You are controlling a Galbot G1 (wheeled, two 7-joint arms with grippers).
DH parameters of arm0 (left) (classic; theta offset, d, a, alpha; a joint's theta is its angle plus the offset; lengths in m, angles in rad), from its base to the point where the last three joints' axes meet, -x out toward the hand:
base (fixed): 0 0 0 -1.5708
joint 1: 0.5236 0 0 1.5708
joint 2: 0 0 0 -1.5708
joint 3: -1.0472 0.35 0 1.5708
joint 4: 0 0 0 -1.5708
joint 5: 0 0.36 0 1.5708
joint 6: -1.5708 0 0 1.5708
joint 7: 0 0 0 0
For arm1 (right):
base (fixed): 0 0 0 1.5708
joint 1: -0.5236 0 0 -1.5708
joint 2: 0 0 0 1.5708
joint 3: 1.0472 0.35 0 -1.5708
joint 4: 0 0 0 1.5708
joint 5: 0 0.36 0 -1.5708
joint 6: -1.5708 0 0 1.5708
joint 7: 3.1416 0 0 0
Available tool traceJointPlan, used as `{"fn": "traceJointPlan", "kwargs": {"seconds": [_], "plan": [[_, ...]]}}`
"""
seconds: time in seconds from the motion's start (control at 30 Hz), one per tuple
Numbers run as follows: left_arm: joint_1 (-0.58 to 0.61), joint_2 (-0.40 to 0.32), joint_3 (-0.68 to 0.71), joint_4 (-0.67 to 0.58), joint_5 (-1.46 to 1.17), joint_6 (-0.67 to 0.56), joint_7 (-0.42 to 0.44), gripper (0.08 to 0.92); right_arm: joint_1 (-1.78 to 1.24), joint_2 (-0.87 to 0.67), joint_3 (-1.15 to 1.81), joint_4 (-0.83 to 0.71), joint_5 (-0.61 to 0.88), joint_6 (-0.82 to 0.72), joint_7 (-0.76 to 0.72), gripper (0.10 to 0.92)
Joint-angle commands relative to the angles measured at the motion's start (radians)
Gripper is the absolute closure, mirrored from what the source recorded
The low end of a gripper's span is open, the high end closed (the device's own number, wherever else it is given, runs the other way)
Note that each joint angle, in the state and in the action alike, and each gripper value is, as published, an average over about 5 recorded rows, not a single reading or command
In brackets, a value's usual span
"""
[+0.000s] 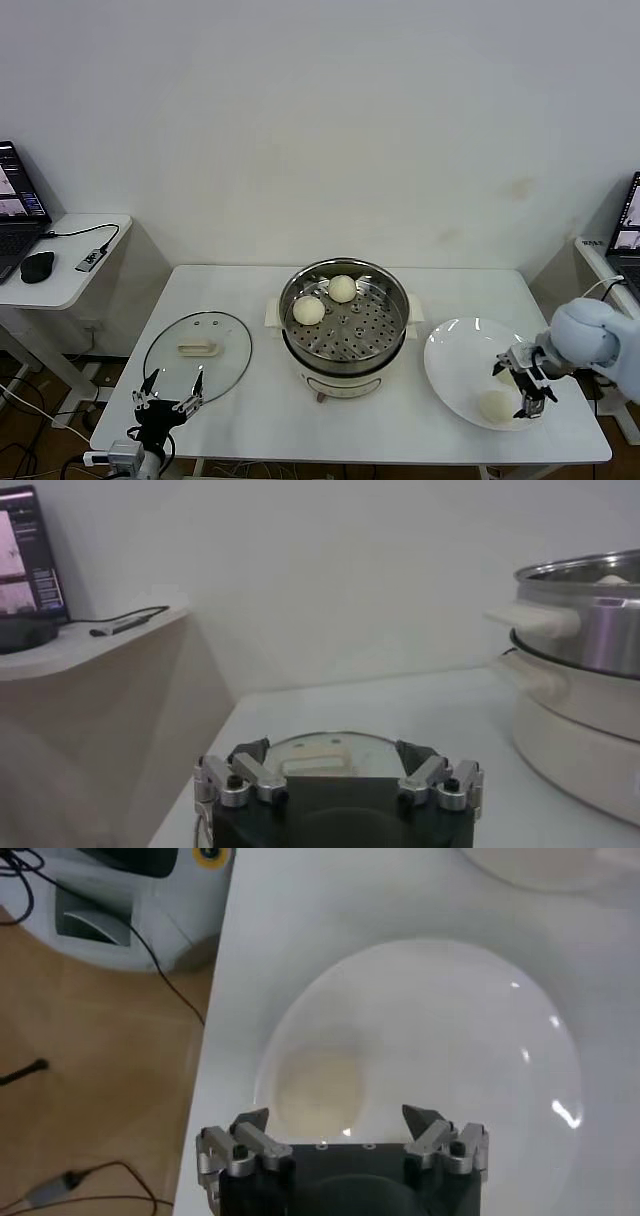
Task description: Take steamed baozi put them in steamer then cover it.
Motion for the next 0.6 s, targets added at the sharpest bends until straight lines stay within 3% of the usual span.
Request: {"fn": "traceJointPlan", "kwargs": {"seconds": [0.03,0.33,0.6], "plan": [[0.002,-0.001,-0.002,0.0,0.001,0.0,0.0,0.177,-0.15,0.044,0.109,-0.051,-0.023,0.0,0.01,0.203],[-0.001,-0.002,-0.003,0.004,0.001,-0.001,0.0,0.177,-0.168,0.064,0.124,-0.077,-0.033,-0.012,0.016,0.232],[-0.005,-0.003,-0.001,0.01,0.001,-0.001,0.0,0.177,-0.174,0.071,0.131,-0.085,-0.039,-0.029,0.013,0.306]]}}
